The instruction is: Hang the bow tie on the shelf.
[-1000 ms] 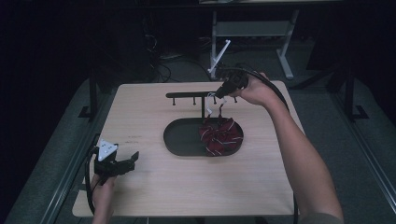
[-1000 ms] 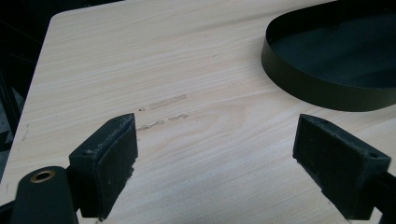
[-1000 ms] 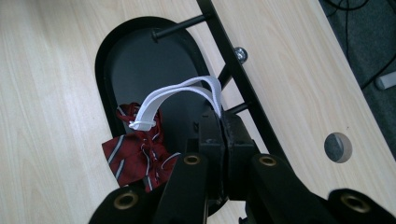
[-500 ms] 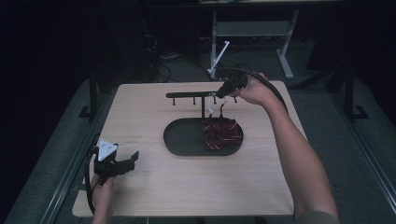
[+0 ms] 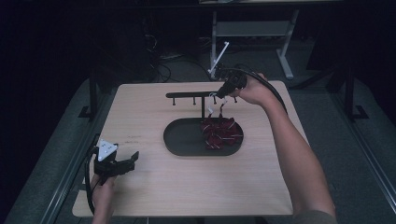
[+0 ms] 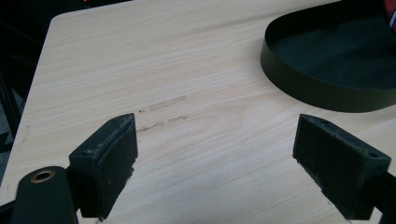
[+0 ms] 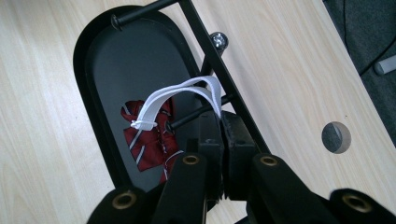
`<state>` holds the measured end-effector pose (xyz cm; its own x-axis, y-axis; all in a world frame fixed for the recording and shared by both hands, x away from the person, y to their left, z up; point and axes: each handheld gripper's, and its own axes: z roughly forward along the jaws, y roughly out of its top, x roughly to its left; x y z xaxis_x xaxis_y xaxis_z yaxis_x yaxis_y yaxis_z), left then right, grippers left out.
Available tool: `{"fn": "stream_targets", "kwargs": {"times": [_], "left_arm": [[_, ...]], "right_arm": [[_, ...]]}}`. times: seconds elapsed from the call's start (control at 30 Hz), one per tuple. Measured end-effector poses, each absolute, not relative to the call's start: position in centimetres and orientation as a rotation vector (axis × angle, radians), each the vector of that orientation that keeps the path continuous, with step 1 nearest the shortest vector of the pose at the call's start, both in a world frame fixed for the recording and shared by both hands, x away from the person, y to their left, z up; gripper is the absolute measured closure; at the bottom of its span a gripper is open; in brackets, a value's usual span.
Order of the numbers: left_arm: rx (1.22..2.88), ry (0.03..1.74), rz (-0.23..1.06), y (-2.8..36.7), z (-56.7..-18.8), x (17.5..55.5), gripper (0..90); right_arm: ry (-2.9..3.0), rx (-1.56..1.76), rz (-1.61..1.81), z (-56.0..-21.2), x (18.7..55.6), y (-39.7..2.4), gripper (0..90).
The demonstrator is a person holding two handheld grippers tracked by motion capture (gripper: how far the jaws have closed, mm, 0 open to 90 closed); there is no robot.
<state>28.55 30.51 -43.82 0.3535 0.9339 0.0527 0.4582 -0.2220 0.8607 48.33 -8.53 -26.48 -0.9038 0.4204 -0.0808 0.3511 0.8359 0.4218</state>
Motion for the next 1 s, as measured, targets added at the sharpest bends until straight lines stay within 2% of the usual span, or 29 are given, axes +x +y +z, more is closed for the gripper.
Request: {"fn": "stream_targets", "kwargs": {"times": [0.5, 1.0], "left_arm": [[1.819, 1.226, 0.761, 30.49, -43.81, 28.57, 13.5], [1.821, 1.221, 0.760, 30.38, -43.79, 28.56, 13.5]], "right_arm": [[2.838, 0.631, 0.620, -26.79, 48.46, -8.94, 84.9], [2.844, 0.630, 0.647, -26.98, 48.29, -9.29, 79.1]]}}
